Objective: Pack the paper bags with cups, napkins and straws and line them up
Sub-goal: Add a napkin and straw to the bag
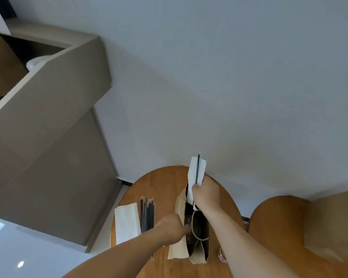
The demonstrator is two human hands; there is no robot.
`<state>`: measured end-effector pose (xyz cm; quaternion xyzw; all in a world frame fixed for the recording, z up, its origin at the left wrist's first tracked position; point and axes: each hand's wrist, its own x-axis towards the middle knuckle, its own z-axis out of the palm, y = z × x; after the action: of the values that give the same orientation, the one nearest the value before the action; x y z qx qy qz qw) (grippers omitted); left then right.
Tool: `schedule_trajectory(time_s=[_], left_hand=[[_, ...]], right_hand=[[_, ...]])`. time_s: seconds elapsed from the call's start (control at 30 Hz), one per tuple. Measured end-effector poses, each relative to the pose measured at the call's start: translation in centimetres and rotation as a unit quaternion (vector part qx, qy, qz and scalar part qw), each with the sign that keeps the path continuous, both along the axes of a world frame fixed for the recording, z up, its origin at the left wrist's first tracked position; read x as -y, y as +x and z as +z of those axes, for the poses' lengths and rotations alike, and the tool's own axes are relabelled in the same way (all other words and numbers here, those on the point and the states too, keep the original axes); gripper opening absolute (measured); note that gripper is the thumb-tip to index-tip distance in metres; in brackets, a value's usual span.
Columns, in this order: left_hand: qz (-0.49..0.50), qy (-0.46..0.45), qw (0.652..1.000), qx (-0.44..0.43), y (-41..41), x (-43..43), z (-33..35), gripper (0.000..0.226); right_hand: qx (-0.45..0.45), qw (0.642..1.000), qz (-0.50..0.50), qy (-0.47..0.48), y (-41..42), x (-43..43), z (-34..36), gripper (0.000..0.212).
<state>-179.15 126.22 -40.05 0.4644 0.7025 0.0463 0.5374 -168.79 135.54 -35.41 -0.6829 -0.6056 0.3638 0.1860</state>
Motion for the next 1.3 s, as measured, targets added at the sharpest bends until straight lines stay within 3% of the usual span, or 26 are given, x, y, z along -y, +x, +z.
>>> schedule_trajectory(time_s=[0.23, 0.63, 0.73, 0.97, 1.13, 1.23, 1.3], left_hand=[[0.067, 0.002, 0.997, 0.028, 0.1, -0.3, 0.6, 0.032], [0.104, 0.032, 0.994, 0.008, -0.8, 1.6, -1.0, 0.024], [0.102, 0.021, 0.995, 0.0, -0.9, 2.3, -1.1, 0.027], [0.141, 0.013, 0.99, -0.023, -1.3, 3.1, -1.6, 0.028], [0.142, 0.024, 0.989, -0.018, -1.1, 3.5, -1.8, 0.024], [0.124, 0.024, 0.992, -0.01, -1.0, 3.0, -1.5, 0.029], [0.12, 0.018, 0.993, 0.003, -0.7, 2.5, -1.2, 0.034]], right_hand=[[0.104, 0.987, 0.081, -0.089, 1.8, 3.3, -2.3, 0.012], [0.152, 0.957, 0.128, -0.21, 2.3, 4.1, -9.8, 0.015], [0.167, 0.952, 0.131, -0.223, 1.8, 3.7, -11.7, 0.009], [0.186, 0.95, 0.105, -0.228, 1.1, 3.7, -14.6, 0.024], [0.187, 0.958, 0.082, -0.2, 1.3, 4.1, -14.3, 0.004], [0.19, 0.962, 0.082, -0.176, 1.1, 4.2, -12.4, 0.035], [0.189, 0.965, 0.086, -0.158, 1.1, 4.1, -10.6, 0.04]])
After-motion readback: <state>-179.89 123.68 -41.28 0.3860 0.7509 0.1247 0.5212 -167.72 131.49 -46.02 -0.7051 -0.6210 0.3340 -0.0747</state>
